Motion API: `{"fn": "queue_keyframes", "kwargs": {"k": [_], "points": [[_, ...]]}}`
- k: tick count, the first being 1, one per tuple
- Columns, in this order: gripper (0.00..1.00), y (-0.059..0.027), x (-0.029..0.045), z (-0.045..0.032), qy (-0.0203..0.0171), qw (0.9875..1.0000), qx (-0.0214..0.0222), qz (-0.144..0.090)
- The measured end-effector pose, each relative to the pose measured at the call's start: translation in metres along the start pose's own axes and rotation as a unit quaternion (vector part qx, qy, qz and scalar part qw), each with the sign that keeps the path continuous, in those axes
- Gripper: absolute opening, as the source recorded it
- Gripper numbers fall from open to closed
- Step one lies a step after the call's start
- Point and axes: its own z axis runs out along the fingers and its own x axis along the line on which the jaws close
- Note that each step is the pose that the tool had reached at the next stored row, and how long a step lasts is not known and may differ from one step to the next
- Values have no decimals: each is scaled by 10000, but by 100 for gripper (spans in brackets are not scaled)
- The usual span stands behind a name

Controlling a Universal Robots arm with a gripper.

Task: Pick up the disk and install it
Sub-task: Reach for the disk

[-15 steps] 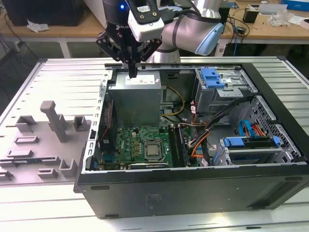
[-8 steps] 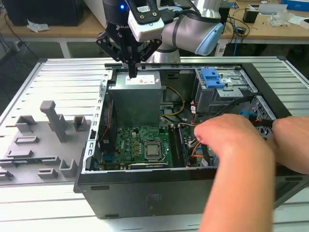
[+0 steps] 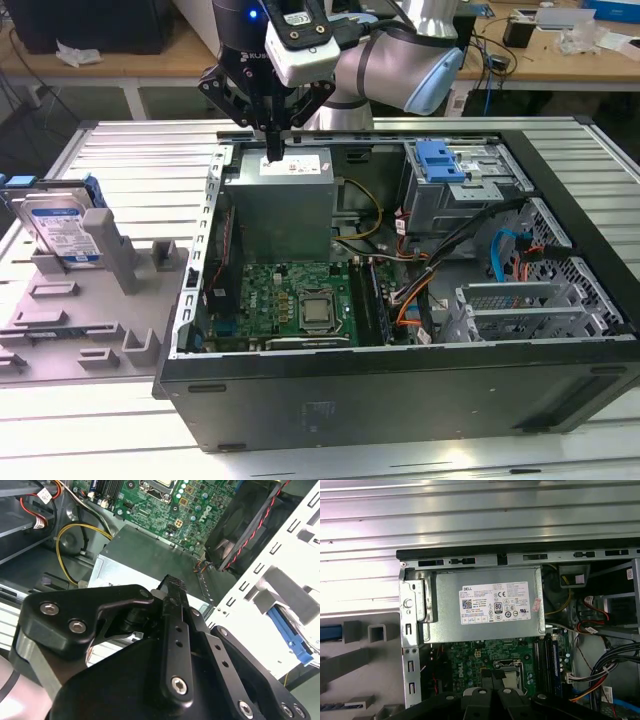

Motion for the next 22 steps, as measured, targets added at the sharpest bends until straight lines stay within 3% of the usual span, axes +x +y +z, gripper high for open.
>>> {"fn": "queue_keyframes", "kwargs": {"k": [8,12,22], "points": [[11,0,1,0,0,10000,0,0],[11,-4,51,-1,0,10000,0,0],[11,-26,472,-8,0,10000,0,-1]]}}
